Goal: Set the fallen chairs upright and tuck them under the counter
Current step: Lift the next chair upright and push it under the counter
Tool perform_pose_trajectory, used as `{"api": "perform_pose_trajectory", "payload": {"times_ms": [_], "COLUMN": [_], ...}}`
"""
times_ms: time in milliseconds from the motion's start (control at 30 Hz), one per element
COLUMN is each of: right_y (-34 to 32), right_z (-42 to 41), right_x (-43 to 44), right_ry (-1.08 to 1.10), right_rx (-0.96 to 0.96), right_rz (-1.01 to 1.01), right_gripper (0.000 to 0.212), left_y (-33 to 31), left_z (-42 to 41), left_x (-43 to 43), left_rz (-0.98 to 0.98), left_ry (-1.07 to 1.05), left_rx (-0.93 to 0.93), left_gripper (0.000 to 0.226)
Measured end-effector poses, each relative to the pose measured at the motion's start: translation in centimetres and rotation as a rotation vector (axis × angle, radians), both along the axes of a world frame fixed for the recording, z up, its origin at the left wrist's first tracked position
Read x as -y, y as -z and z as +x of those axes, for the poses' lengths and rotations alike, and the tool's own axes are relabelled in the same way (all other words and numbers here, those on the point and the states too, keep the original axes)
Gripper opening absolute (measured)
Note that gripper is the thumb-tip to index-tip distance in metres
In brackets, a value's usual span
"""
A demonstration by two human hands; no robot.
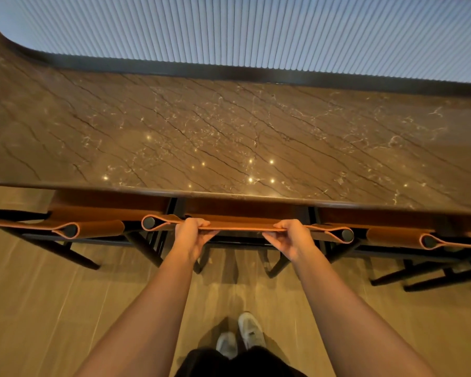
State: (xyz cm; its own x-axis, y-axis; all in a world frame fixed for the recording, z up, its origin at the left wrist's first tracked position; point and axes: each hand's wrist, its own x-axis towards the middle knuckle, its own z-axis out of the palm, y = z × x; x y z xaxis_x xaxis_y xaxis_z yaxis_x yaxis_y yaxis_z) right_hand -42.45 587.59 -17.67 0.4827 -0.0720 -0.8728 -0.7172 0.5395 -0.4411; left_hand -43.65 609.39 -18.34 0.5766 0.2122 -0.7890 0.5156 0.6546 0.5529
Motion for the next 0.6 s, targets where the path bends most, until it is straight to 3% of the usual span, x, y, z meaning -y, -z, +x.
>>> {"api": "perform_pose_trajectory", "payload": {"times_ms": [167,300,467,600], "right_y": [-0.3,-0.7,-1.6,-3.1], "right_z": [-0.2,-1.2,-2.7,-4.3], "right_x": [-0.1,0.5,1.0,0.4], "right_ry": [-0.040,-0.095,-0.160,-0.227], "right_rx": [0.008,0.044,0.095,0.148], "right_rz": [-0.046,0.003,0.030,-0.031], "right_gripper": [0.011,0.006,0.031,0.034], "left_y": [-0.1,-0.9,-2.9,-4.5], "left_z": [0.1,-0.5,-2.1,-3.8], "left_x": [-0.3,-1.1,-2.2,-2.4], "left_rz": [-0.021,0.075,0.061,0.068], "left_ry": [0.010,0.092,0.096,0.133], "left_rx": [-0.023,-0.071,-0.008,0.066], "left_gripper": [0.021,0.016,0.027,0.029]}}
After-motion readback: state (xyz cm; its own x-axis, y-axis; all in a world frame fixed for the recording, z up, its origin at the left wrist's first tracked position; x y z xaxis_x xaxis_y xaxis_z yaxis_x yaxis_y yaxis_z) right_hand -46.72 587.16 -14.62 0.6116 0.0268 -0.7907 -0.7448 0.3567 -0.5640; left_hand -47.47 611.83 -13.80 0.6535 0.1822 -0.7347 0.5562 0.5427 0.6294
